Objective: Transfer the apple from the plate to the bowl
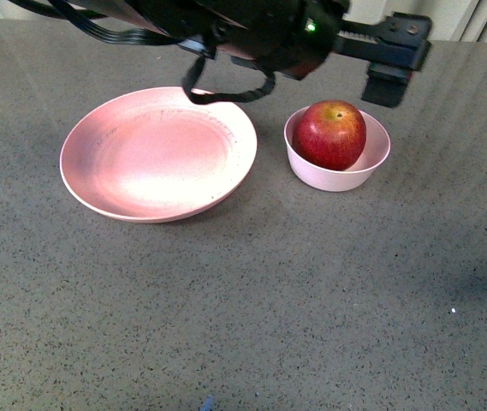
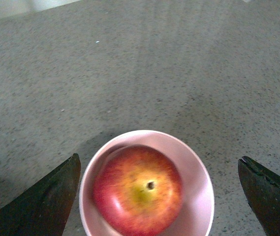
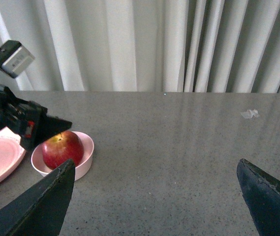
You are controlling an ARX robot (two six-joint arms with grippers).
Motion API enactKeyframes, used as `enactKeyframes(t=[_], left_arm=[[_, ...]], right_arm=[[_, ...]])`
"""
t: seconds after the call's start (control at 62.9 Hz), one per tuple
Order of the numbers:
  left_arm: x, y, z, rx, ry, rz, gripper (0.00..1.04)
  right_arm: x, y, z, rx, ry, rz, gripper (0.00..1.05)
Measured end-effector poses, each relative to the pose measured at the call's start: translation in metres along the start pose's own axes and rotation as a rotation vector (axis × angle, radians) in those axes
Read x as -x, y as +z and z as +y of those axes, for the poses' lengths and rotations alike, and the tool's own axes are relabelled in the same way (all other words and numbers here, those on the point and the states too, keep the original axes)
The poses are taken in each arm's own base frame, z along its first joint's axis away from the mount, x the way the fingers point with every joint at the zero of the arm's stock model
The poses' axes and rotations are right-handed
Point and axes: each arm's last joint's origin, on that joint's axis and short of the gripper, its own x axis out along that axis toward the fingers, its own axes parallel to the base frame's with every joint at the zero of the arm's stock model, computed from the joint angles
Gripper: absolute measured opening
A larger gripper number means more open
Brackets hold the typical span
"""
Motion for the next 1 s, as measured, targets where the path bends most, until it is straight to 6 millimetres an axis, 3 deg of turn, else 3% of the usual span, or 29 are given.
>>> enactKeyframes(t=[0.191, 0.382, 0.604, 0.7, 0.763, 0.859, 1.002], left_arm=[[0.011, 0.001, 0.045, 0.153, 0.057, 0.031, 0.96], [0.026, 0.009, 0.08, 0.197, 0.103, -0.021, 0.96], [0.079, 0.022, 0.118, 0.192, 0.143, -0.134, 0.96], [0.1, 0.008, 0.128, 0.088, 0.51, -0.348, 0.8], [0.133, -0.011, 0.127, 0.072, 0.706, -0.47, 0.66], [0.181, -0.028, 0.115, 0.047, 0.751, -0.546, 0.43], [0.211, -0.059, 0.102, 0.048, 0.748, -0.51, 0.16]], right_arm=[[0.0, 0.0, 0.0, 0.0, 0.0, 0.0, 0.96], [0.0, 0.0, 0.0, 0.0, 0.0, 0.0, 0.96], [0.0, 0.0, 0.0, 0.0, 0.0, 0.0, 0.96], [0.0, 0.0, 0.0, 0.0, 0.0, 0.0, 0.96], [0.0, 0.0, 0.0, 0.0, 0.0, 0.0, 0.96], [0.0, 0.0, 0.0, 0.0, 0.0, 0.0, 0.96], [0.0, 0.0, 0.0, 0.0, 0.0, 0.0, 0.96]])
